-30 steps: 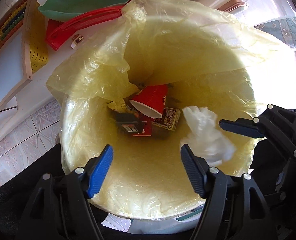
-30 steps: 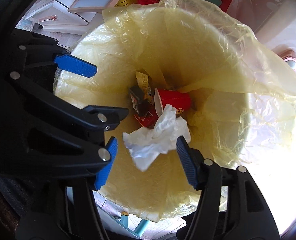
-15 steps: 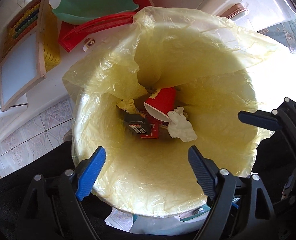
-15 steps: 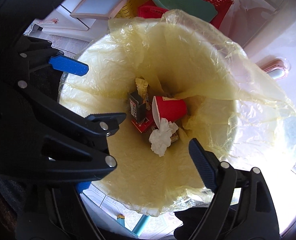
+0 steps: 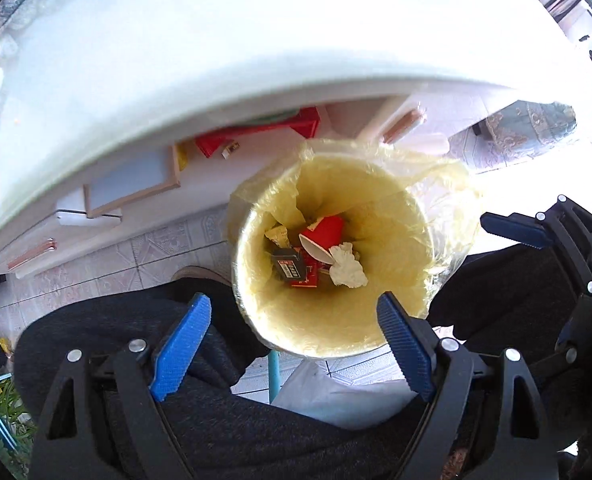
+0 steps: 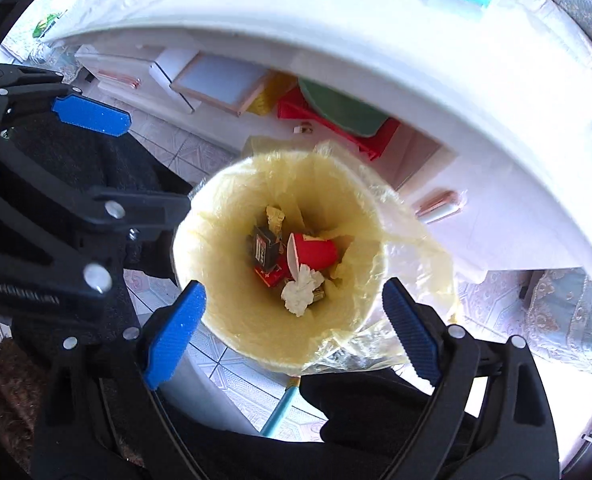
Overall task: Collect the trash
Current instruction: 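Move both tools back over the table toward the two medicine boxes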
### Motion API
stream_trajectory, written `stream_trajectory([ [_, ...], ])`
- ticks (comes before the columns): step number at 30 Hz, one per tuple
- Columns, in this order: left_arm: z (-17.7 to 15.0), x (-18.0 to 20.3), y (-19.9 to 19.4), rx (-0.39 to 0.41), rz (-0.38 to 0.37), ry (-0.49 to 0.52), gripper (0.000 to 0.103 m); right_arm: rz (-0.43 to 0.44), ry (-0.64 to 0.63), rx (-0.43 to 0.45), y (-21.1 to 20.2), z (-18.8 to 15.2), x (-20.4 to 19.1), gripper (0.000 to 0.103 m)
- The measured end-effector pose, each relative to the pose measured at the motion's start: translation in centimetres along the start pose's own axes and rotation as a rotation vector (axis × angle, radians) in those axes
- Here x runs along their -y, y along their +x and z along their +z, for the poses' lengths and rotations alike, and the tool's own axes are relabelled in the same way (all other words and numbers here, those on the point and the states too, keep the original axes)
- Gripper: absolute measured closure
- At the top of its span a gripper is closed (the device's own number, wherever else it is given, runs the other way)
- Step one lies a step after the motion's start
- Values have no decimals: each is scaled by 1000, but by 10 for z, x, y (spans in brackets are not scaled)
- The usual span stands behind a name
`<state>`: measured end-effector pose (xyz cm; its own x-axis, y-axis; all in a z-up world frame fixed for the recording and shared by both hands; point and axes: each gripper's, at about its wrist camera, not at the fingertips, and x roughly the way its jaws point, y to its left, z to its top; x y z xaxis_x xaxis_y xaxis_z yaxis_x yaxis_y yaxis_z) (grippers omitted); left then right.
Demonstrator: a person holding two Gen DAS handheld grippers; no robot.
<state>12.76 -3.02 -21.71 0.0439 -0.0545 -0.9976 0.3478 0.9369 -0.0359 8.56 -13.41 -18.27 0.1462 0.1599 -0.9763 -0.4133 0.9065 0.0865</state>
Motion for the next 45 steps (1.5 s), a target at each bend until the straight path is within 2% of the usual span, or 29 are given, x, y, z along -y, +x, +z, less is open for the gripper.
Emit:
stream_trajectory([
  [4, 30, -15, -72, 54, 46, -37, 16, -29, -24, 79, -66, 29, 23, 15],
  [7, 63, -25, -128, 96, 55, -44, 12, -38, -26, 135, -113, 56, 43, 13],
  [11, 105, -45, -189, 161, 67, -160, 9, -64, -39, 189, -159, 94, 66, 8],
  [14, 133, -55, -219, 178, 92, -218, 9, -74, -41, 196, -180, 123, 81, 8],
  [17, 158, -65, -236, 143, 46, -278, 8, -59, -33, 202, -198, 148, 98, 8],
  [20, 176, -73, -250, 153, 57, -331, 8, -34, -32, 202, -208, 173, 110, 8],
  [22, 190, -78, -254, 145, 63, -363, 8, -36, -42, 202, -216, 187, 113, 8],
  [27, 216, -88, -242, 115, 18, -415, 8, -49, -77, 203, -216, 216, 119, 8],
  [31, 232, -95, -216, 90, 9, -461, 8, -40, -103, 177, -196, 231, 120, 8],
  [34, 243, -98, -192, 55, -28, -491, 8, -30, -117, 149, -176, 238, 119, 8],
  [41, 260, -109, -137, -29, -107, -598, 8, -33, -142, 96, -135, 244, 120, 8],
  [45, 271, -114, -114, -46, -120, -626, 8, -47, -150, 77, -118, 246, 122, 8],
])
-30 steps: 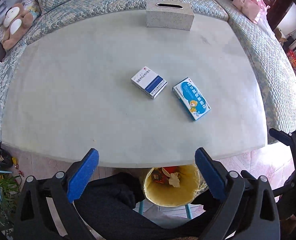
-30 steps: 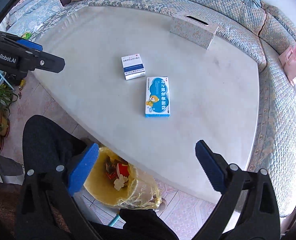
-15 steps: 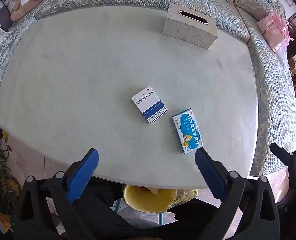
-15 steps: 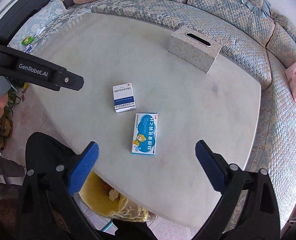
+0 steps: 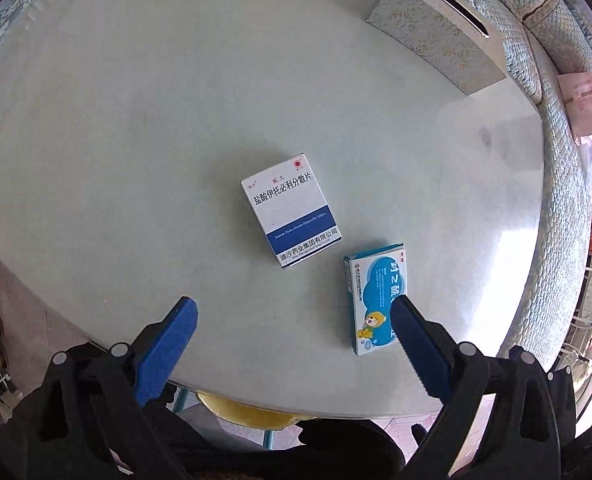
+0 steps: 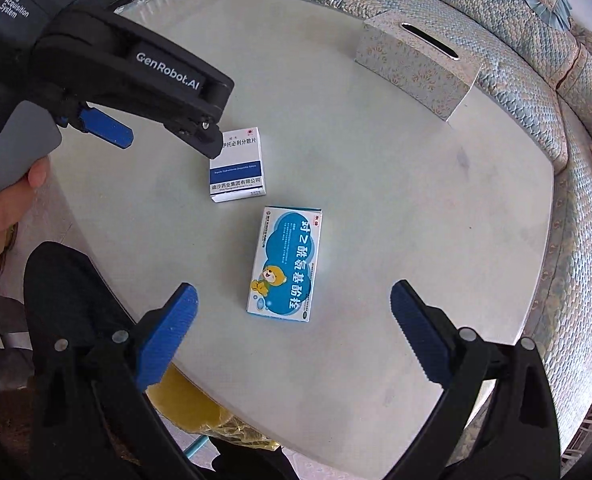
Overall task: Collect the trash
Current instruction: 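Move both tools back over the table toward the two medicine boxes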
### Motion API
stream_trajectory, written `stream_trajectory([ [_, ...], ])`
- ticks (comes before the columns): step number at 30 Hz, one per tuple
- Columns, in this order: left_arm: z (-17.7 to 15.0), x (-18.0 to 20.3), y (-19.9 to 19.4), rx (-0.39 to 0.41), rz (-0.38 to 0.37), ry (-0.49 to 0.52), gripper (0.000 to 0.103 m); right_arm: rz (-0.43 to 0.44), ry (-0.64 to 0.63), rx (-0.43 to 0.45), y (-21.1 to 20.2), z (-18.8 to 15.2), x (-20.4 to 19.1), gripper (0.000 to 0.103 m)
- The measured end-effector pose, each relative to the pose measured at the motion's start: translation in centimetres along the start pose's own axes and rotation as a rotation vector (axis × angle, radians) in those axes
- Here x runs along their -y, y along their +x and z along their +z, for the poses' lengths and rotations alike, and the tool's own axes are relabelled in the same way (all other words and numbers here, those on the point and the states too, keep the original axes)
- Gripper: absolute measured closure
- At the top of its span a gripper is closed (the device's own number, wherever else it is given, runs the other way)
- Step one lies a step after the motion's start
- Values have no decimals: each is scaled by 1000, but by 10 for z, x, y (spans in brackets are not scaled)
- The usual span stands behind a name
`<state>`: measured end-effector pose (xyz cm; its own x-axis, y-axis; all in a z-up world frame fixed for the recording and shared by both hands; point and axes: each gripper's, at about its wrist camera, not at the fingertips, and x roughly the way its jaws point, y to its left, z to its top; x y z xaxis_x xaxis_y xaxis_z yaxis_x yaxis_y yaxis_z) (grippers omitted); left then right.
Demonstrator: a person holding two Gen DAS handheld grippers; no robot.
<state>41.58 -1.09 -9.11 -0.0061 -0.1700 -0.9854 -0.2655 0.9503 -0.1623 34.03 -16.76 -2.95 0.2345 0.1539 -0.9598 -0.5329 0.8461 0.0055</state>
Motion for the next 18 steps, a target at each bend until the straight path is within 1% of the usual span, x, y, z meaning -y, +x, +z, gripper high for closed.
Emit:
stream_trajectory([
  [5, 14, -5, 25, -25, -21, -45, 8, -2, -6, -35, 28, -1, 0, 8],
  [9, 20, -11, 43, -40, -53, -80, 8, -3, -16, -64, 50, -2, -3, 8],
  [14, 29, -13, 61, -50, -45, -94, 8, 7, -9, -103, 78, -2, -4, 8],
  [18, 34, -20, 74, -61, -67, -123, 8, 1, -11, -124, 99, -1, -7, 8],
])
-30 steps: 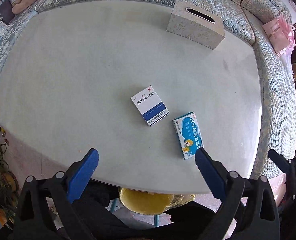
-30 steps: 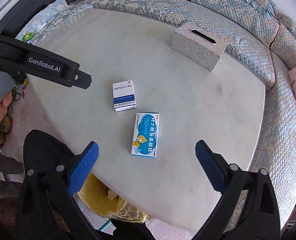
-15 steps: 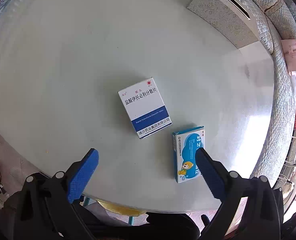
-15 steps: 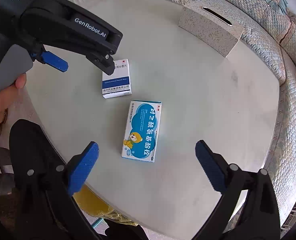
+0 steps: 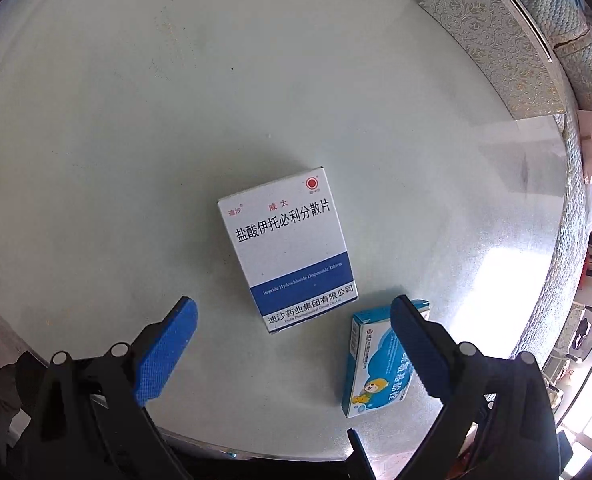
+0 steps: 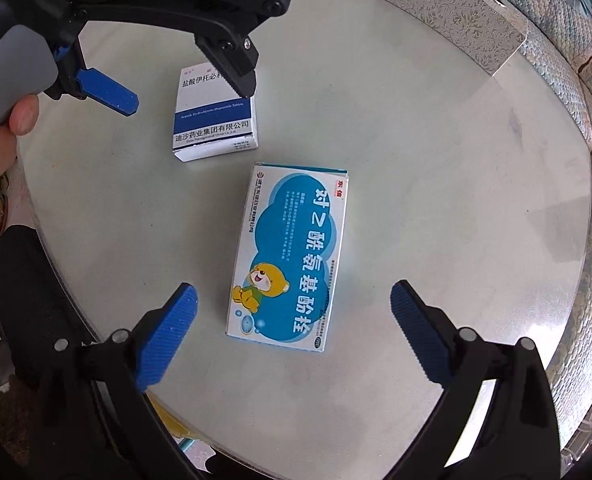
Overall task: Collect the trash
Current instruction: 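Move both tools back over the table toward the two medicine boxes, then grasp the white medicine box with left tool while right tool grasps the blue medicine box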
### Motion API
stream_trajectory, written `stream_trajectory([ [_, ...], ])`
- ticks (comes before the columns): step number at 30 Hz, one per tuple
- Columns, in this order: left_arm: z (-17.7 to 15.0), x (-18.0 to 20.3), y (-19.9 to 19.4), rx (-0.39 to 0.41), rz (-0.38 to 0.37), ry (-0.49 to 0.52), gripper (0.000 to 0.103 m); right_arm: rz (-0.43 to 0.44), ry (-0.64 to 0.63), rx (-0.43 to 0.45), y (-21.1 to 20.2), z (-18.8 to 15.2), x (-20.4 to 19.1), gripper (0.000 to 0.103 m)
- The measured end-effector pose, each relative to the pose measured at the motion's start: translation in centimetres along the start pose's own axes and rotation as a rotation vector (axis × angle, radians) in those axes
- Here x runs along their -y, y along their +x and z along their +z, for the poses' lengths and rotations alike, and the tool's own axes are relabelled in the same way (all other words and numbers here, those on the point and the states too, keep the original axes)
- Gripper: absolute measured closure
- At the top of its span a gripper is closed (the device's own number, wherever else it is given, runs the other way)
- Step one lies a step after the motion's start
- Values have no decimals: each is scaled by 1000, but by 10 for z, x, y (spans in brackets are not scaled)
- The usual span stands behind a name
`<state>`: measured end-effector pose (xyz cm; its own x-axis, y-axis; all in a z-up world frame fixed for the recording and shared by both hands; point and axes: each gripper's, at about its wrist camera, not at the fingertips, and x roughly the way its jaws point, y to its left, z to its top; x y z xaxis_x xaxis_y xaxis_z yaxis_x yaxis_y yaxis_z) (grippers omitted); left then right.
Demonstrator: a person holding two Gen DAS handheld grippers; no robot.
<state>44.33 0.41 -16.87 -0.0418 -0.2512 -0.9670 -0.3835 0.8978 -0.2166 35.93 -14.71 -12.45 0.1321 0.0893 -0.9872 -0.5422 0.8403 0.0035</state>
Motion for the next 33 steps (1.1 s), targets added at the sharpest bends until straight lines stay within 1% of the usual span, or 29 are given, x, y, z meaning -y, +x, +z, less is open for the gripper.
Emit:
stream_trajectory([
  [8, 14, -9, 23, -12, 5, -44, 8, 21, 9, -40, 31, 6, -4, 8],
  [10, 17, -10, 27, -9, 19, -45, 8, 22, 6, -46, 37, 7, -6, 8],
  [12, 19, -12, 29, -3, 16, -58, 8, 18, 2, -51, 41, 8, -7, 8],
  [14, 20, -9, 31, 6, 22, -66, 8, 10, 4, -53, 45, 9, -8, 8],
  [18, 19, -5, 31, 19, 52, -41, 8, 0, 5, -37, 47, 11, -10, 8],
  [20, 18, -4, 31, 27, 63, -50, 9, 0, 8, -33, 47, 12, -11, 8],
  [22, 18, -3, 32, 27, 85, -53, 11, -1, 13, -29, 47, 14, -10, 8],
  [23, 17, -2, 32, 27, 99, -53, 14, 0, 14, -27, 48, 22, -8, 8],
  [24, 20, 2, 31, 29, 112, -57, 16, 0, 15, -23, 48, 22, -8, 8],
  [26, 16, 1, 27, 33, 139, -56, 26, 2, 16, -16, 47, 22, -8, 8],
  [27, 15, 2, 26, 36, 154, -54, 34, 2, 18, -14, 47, 21, -8, 9],
  [28, 14, 3, 24, 39, 164, -48, 39, 1, 22, -10, 46, 18, -6, 10],
  [29, 14, 2, 22, 46, 158, -38, 43, 1, 28, -4, 44, 18, -6, 15],
  [30, 13, 4, 21, 42, 132, -20, 43, 0, 32, 4, 41, 16, -5, 18],
  [31, 13, 5, 21, 39, 125, 0, 43, 0, 34, 13, 38, 16, -7, 30],
  [32, 11, 5, 21, 41, 138, 16, 43, 3, 34, 18, 33, 14, -8, 41],
  [33, 8, 5, 20, 52, 156, 34, 43, 16, 37, 7, 33, 13, -8, 41],
])
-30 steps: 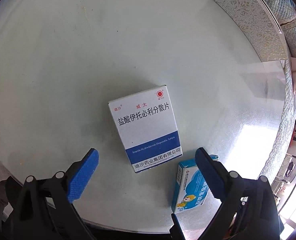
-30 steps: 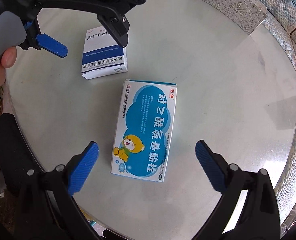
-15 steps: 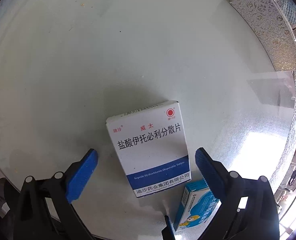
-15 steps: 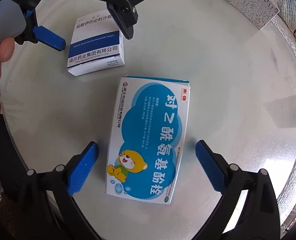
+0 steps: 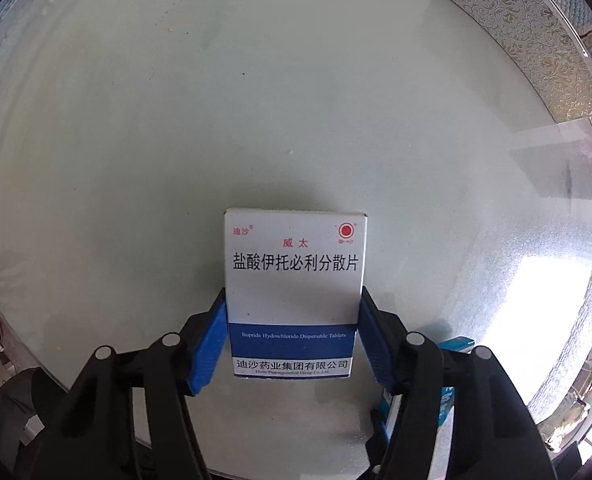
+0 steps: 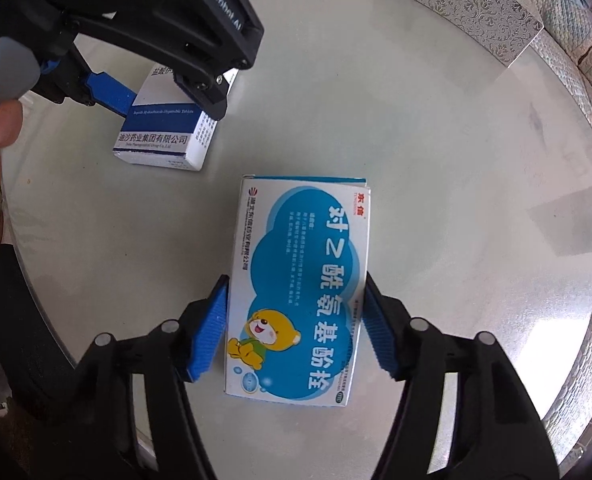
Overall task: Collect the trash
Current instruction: 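Grasp the white medicine box with left tool while right tool grasps the blue medicine box, then carry both medicine boxes with both tools over the trash bin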
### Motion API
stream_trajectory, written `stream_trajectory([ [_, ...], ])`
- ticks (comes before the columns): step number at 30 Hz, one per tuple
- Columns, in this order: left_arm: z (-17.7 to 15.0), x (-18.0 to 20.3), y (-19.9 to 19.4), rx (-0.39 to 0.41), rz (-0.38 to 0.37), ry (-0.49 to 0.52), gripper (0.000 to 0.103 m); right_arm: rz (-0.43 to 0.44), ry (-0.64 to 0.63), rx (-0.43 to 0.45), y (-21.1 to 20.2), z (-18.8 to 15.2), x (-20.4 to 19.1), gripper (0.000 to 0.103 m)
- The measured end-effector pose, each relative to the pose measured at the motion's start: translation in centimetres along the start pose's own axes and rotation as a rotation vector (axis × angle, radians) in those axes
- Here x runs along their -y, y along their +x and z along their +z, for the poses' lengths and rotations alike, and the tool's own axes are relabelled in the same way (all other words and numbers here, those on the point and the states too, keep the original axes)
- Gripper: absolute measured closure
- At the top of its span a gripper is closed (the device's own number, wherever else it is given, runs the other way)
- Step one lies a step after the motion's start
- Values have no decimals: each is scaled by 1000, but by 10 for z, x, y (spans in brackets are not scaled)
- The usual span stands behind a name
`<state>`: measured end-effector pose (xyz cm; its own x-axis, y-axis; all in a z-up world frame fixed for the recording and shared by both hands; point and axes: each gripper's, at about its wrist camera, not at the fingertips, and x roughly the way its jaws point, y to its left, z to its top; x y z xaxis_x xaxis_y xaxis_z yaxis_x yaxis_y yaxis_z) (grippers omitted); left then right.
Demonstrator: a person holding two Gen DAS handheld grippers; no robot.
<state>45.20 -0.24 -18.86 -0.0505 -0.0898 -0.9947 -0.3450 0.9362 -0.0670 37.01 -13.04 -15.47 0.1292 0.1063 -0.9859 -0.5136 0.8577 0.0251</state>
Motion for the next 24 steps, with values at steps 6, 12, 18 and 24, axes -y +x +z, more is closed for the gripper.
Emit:
stream_trajectory([
  [6, -14, 0, -6, 34, 19, 99, 44, -28, 14, -5, -1, 5, -9, 41],
  [12, -29, -4, -27, 76, 20, 189, 44, -42, 32, 5, -15, 12, -4, 41],
  [18, -61, -10, -59, 141, 47, 312, 43, -98, 49, 77, -71, 3, -12, 41],
  [24, -111, -29, -110, 265, 75, 456, 43, -160, 60, 139, -128, -25, -33, 41],
])
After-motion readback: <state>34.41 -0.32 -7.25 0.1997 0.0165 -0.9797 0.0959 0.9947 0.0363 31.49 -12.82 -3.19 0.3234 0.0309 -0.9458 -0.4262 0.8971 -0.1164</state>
